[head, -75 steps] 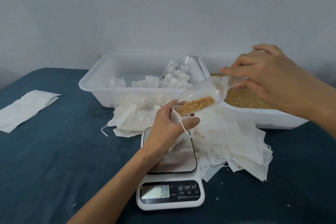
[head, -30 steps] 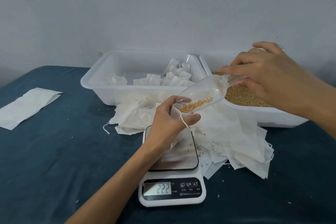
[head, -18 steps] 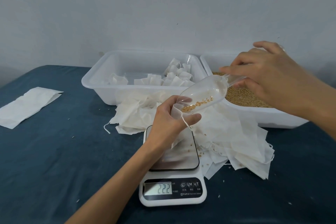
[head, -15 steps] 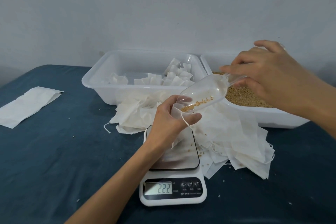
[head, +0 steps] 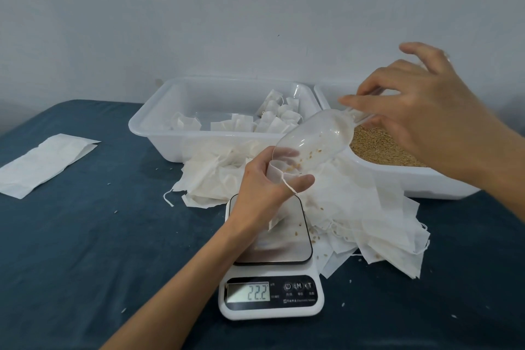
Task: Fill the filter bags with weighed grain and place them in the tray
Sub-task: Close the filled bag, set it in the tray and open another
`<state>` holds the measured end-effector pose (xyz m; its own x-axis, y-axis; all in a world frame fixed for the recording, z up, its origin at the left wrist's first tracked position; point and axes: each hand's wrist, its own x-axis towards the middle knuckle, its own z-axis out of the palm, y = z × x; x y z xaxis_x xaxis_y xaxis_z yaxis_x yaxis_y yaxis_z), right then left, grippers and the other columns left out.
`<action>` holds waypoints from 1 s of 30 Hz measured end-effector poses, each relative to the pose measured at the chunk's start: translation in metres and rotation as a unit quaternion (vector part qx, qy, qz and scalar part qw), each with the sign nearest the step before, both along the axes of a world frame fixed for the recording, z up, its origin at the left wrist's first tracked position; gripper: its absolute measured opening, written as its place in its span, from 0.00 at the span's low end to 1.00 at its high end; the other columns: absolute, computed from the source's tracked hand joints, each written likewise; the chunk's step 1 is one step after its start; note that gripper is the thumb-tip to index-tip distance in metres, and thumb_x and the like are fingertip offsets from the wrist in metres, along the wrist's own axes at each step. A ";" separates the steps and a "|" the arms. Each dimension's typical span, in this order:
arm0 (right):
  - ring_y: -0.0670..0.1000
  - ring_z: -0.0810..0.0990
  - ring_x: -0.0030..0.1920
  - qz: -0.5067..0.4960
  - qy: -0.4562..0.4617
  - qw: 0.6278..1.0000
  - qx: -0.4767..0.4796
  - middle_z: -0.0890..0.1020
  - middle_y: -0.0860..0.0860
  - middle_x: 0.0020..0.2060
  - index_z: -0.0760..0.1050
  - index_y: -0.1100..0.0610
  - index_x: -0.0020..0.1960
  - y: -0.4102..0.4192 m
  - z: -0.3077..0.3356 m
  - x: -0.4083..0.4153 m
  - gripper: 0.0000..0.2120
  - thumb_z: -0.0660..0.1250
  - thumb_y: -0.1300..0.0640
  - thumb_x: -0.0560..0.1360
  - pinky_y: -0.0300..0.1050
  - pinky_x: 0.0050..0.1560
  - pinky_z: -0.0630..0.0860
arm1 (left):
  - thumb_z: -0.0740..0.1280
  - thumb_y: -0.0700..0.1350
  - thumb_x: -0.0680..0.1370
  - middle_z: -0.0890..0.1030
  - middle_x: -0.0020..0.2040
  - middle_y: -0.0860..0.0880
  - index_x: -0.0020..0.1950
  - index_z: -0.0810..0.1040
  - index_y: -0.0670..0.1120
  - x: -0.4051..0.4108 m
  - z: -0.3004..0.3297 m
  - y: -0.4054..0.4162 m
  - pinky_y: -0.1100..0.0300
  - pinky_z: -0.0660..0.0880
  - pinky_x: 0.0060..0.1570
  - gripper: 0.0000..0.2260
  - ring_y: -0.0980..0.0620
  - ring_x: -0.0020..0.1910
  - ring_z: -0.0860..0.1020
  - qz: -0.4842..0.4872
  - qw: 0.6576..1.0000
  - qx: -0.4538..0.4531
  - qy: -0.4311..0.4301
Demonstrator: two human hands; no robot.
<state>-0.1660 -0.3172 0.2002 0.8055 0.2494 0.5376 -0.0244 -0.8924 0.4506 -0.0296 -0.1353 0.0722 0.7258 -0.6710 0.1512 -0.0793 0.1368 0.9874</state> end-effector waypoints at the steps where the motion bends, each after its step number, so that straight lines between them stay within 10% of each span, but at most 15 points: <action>1: 0.63 0.82 0.48 0.004 -0.005 1.000 -0.009 0.83 0.58 0.48 0.84 0.60 0.59 0.000 0.000 0.000 0.19 0.76 0.70 0.70 0.71 0.70 0.64 | 0.79 0.46 0.67 0.84 0.53 0.48 0.57 0.82 0.51 0.000 0.000 0.000 0.44 0.81 0.60 0.20 0.46 0.54 0.85 0.002 1.000 0.004 -0.007; 19: 0.63 0.81 0.49 0.036 -0.045 0.997 -0.042 0.82 0.58 0.49 0.84 0.59 0.59 0.003 -0.005 0.009 0.17 0.70 0.72 0.73 0.68 0.72 0.61 | 0.80 0.45 0.67 0.84 0.51 0.46 0.58 0.82 0.49 0.000 0.002 0.001 0.56 0.80 0.50 0.20 0.49 0.48 0.85 0.031 1.000 -0.004 0.003; 24: 0.59 0.80 0.51 -0.019 -0.028 0.987 0.157 0.83 0.53 0.50 0.83 0.56 0.59 -0.017 -0.015 0.003 0.13 0.74 0.62 0.75 0.56 0.69 0.63 | 0.79 0.46 0.68 0.85 0.50 0.51 0.58 0.80 0.52 0.002 0.000 0.000 0.52 0.79 0.53 0.20 0.50 0.51 0.84 0.042 0.999 0.005 0.005; 30: 0.55 0.81 0.53 -0.236 -0.022 0.885 0.402 0.84 0.54 0.52 0.81 0.57 0.59 -0.079 -0.055 0.002 0.16 0.77 0.58 0.73 0.52 0.56 0.74 | 0.79 0.40 0.72 0.86 0.46 0.50 0.60 0.80 0.53 0.003 -0.005 -0.005 0.50 0.80 0.54 0.19 0.49 0.51 0.84 0.041 0.998 0.029 -0.025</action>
<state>-0.1642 -0.3961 0.1448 0.6922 -0.5853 0.4222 -0.4809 -0.8103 -0.3349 -0.0266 -0.1400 0.0677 0.7715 -0.6181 0.1508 -0.1366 0.0706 0.9881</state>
